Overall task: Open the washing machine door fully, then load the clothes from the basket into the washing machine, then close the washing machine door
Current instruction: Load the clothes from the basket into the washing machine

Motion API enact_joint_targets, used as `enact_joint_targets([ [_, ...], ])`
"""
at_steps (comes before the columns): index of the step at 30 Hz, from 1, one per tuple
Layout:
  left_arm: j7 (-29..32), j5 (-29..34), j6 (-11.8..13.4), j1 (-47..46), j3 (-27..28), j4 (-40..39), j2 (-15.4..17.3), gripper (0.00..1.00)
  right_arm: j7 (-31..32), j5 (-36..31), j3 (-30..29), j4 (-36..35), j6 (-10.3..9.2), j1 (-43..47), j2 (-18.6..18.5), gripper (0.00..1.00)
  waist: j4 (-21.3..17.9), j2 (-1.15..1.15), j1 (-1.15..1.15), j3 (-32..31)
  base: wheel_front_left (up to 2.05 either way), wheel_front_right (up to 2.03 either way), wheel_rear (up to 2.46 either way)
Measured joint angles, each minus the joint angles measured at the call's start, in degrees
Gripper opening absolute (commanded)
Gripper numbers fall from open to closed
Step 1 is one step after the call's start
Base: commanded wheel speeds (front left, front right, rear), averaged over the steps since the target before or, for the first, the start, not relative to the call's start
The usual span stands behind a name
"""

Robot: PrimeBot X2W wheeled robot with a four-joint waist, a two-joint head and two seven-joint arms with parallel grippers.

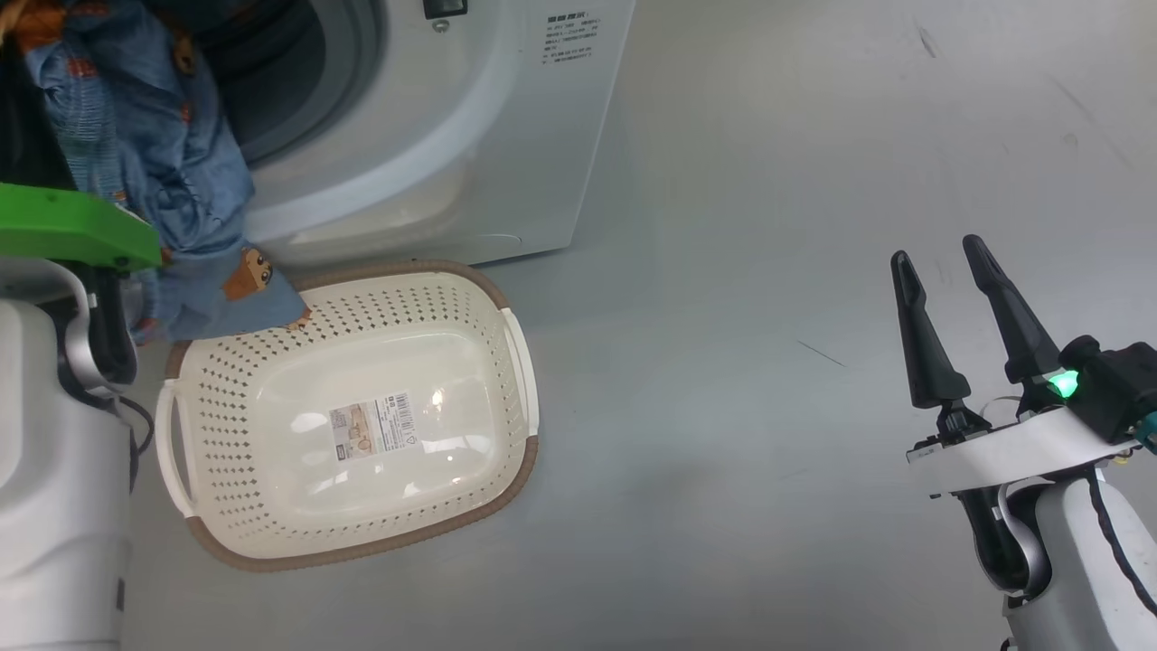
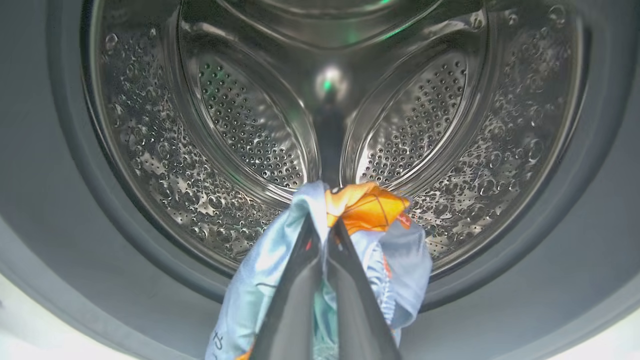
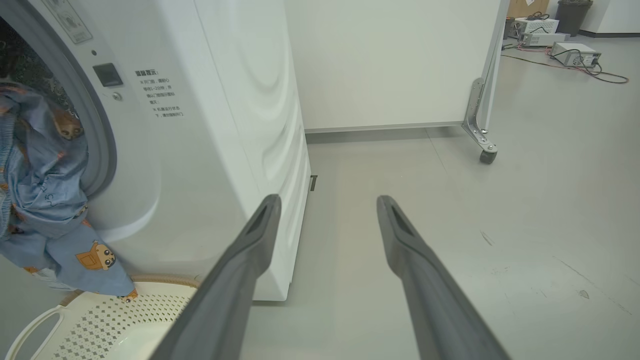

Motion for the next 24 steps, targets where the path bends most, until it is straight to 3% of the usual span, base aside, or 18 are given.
enact_joint_targets([
  [15,3.59,-0.40,-0.19,-12.24,0.31,13.37,2.65,0.00,0.00,0.01,0.74,-0.19,0.00,-2.71,1.08,1.00,-3.46,0.00,0.00,5.05,0.00,0.00,0.00],
  [24,-1.66,1.59,-0.66,-20.92,0.23,14.10,4.56,0.00,0.00,0.01,0.62,-0.32,0.00,-3.98,1.44,1.00,-4.36,0.00,0.00,7.68,0.00,0.00,0.00],
])
